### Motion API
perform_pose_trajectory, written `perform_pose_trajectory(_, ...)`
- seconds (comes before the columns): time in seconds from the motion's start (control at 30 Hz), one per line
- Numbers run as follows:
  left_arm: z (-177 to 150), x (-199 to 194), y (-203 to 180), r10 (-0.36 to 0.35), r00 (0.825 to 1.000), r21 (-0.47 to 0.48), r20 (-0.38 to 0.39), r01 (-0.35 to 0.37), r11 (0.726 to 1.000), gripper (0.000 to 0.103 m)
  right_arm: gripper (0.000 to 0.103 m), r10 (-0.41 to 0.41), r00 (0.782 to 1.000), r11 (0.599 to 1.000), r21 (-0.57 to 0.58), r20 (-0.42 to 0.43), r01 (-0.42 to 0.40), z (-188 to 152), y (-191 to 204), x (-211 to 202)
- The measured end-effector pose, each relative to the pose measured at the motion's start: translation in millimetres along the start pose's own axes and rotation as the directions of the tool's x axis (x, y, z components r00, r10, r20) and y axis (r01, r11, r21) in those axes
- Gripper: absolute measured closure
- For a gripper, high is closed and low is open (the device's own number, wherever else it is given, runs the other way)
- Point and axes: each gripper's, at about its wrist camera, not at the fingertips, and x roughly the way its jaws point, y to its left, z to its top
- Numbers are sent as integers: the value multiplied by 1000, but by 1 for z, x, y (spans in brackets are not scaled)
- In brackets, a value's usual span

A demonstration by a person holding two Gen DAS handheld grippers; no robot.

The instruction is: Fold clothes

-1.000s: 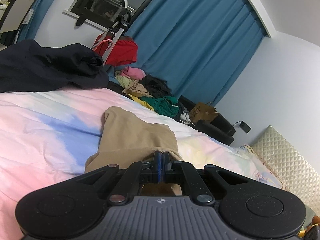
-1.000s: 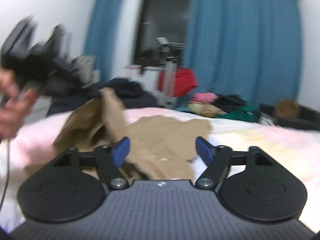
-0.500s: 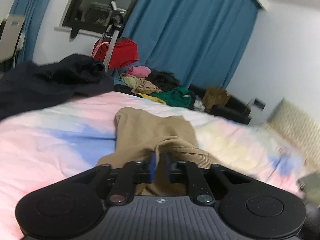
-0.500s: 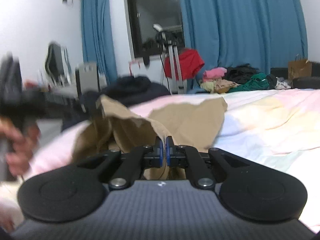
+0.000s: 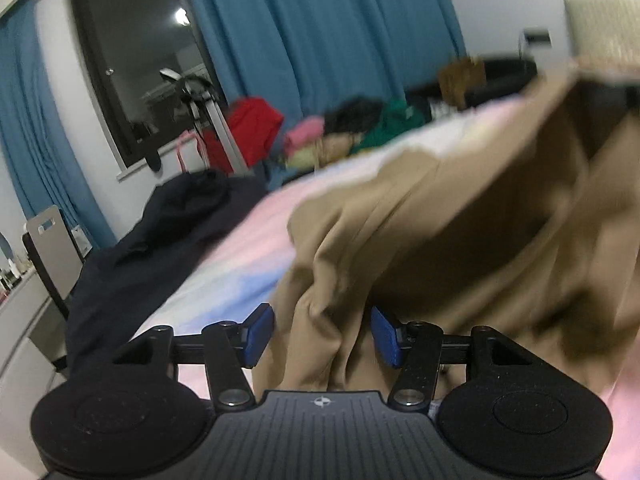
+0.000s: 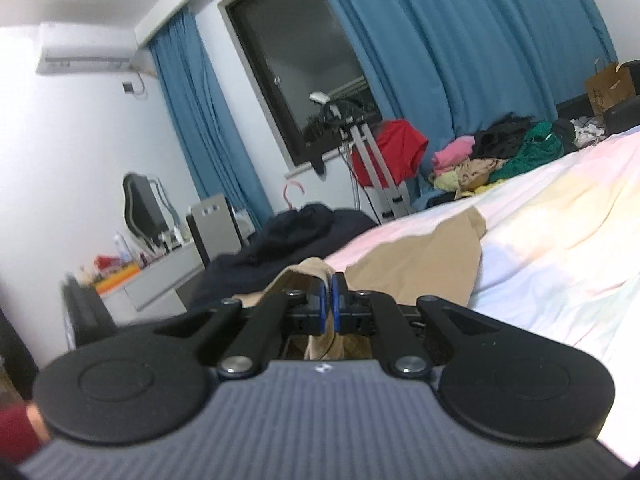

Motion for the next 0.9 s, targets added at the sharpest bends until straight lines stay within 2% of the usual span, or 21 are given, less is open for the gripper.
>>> perform_pose_trajectory(0.1, -4, -10, -12, 22, 1000, 64, -2, -22, 998, 46, 97, -9, 1000, 1000, 27, 24, 8, 5, -5, -4)
perform_pose_trajectory(0.2, -5, -29, -25, 41, 999, 95, 34, -44, 995, 41, 97, -21, 1000, 998, 60, 20, 20, 6, -11, 0)
perform_pose_trajectory(0.3, -5, -43, -44, 52, 996, 126, 77, -61, 990, 34, 97, -26, 1000, 997, 73, 13, 25, 5, -13, 2)
perform_pose_trajectory(0.37, -7, -44, -56, 51, 995, 158, 88, -64, 985, 25, 97, -34, 999, 997, 69, 13, 33, 5, -15, 1)
perform_pose_trajectory(0.47, -12, -29, -73, 118, 991, 255, 67, -131, 958, 25, 97, -47, 999, 997, 63, 12, 46, 5, -18, 0)
perform_pose_trajectory(0.5, -13, -26, -73, 141, 988, 259, 54, -151, 954, 25, 97, -51, 999, 997, 61, 12, 50, 5, -19, -1)
perform_pose_trajectory(0.57, -14, -22, -69, 152, 988, 243, 23, -153, 958, 30, 97, -59, 998, 997, 58, 12, 59, 5, -21, -2)
perform_pose_trajectory(0.63, -14, -26, -61, 119, 993, 214, -2, -115, 970, 32, 97, -68, 998, 996, 54, 11, 67, 5, -22, -3)
perform_pose_trajectory(0.7, -14, -31, -57, 78, 997, 233, -28, -70, 970, 37, 97, -76, 997, 996, 50, 11, 75, 4, -24, -4)
perform_pose_trajectory(0.73, -16, -31, -55, 56, 998, 255, -40, -44, 966, 45, 97, -82, 997, 995, 50, 9, 81, 4, -26, -4)
perform_pose_trajectory(0.8, -20, -32, -51, 12, 998, 297, -66, 8, 955, 52, 97, -101, 995, 994, 51, 0, 100, 4, -31, -5)
perform_pose_trajectory(0.87, -23, -29, -46, -27, 994, 304, -107, 58, 951, 79, 97, -115, 993, 992, 47, -8, 115, 3, -34, -5)
perform_pose_trajectory(0.9, -24, -27, -41, -53, 991, 289, -122, 87, 953, 85, 97, -121, 993, 992, 45, -12, 122, 2, -35, -6)
